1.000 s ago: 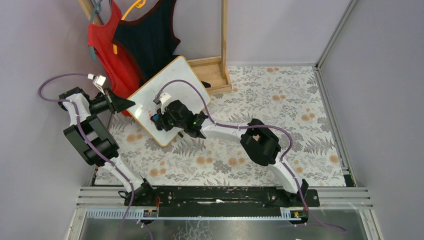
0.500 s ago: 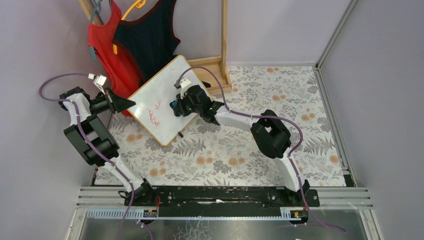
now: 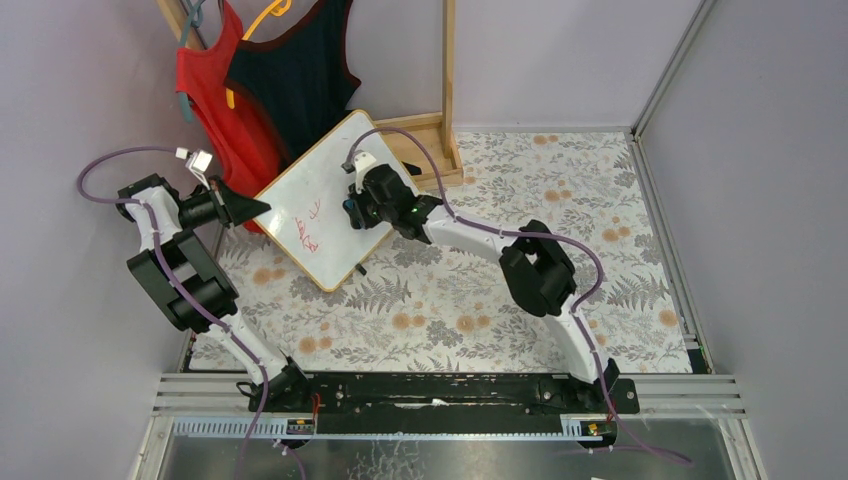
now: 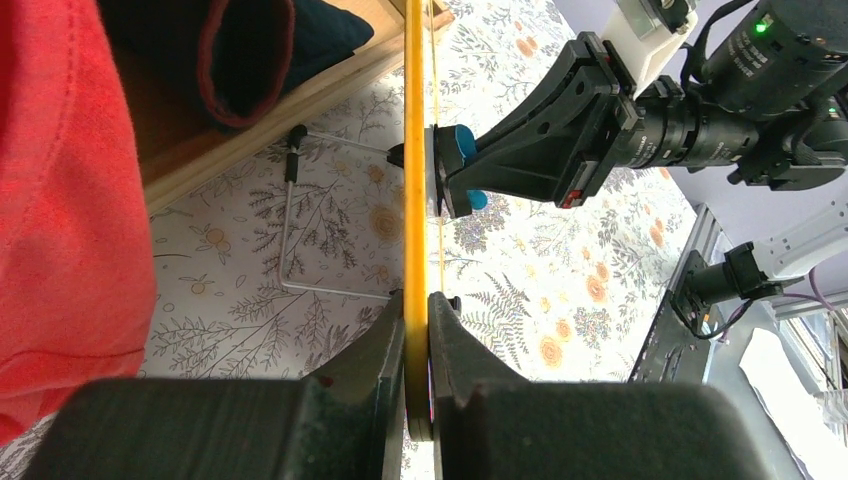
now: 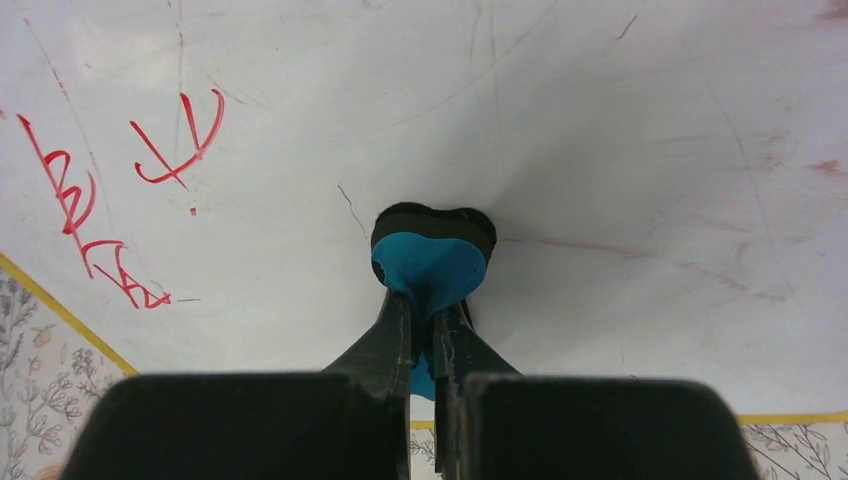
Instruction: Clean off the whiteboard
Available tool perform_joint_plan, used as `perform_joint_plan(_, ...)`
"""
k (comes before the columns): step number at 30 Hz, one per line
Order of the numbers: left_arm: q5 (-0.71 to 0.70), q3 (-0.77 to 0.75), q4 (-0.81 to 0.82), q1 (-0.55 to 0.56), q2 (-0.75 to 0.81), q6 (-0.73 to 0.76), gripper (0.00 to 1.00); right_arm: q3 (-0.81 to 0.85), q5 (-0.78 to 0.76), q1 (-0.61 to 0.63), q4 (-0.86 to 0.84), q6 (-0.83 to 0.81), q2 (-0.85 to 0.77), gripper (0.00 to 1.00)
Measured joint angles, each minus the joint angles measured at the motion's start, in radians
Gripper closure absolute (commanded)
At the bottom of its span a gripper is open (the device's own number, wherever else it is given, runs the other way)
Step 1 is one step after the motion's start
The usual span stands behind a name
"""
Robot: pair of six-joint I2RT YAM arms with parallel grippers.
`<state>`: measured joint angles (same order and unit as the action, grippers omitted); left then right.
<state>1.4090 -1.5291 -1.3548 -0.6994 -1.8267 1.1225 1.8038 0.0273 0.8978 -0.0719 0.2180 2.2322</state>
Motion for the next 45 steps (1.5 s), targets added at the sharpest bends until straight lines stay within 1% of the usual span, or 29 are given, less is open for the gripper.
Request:
perform_joint_plan(5, -0.002, 0.001, 0.003, -0.006, 0.000, 0.000, 1.00, 0.166, -0.055, 0.047, 0.107, -0.008, 0.060, 1.00)
perform_joint_plan(7, -0.003, 0.002, 0.004, -0.006, 0.000, 0.000, 1.00, 0.235, -0.067, 0.075, 0.115, -0.009, 0.090, 1.00)
perform_joint_plan(11, -0.007, 0.003, 0.004, -0.008, 0.000, 0.000, 1.00, 0.306, -0.073, 0.121, 0.110, -0.008, 0.126, 1.00)
perform_joint_plan(16, -0.006, 0.003, 0.004, -0.008, 0.000, 0.000, 1.00, 0.313, -0.071, 0.151, 0.080, -0.005, 0.140, 1.00)
perform_joint_plan(23, -0.008, 0.004, 0.008, -0.008, 0.000, 0.000, 1.00, 0.327, -0.077, 0.153, 0.089, -0.018, 0.148, 1.00)
perform_joint_plan(33, -0.014, 0.000, 0.012, -0.006, 0.003, -0.014, 1.00, 0.325, -0.014, 0.123, 0.089, -0.025, 0.147, 1.00)
perform_joint_plan(45, -0.053, -0.045, 0.045, 0.044, 0.026, -0.080, 1.00, 0.291, 0.035, 0.088, 0.078, -0.042, 0.119, 1.00)
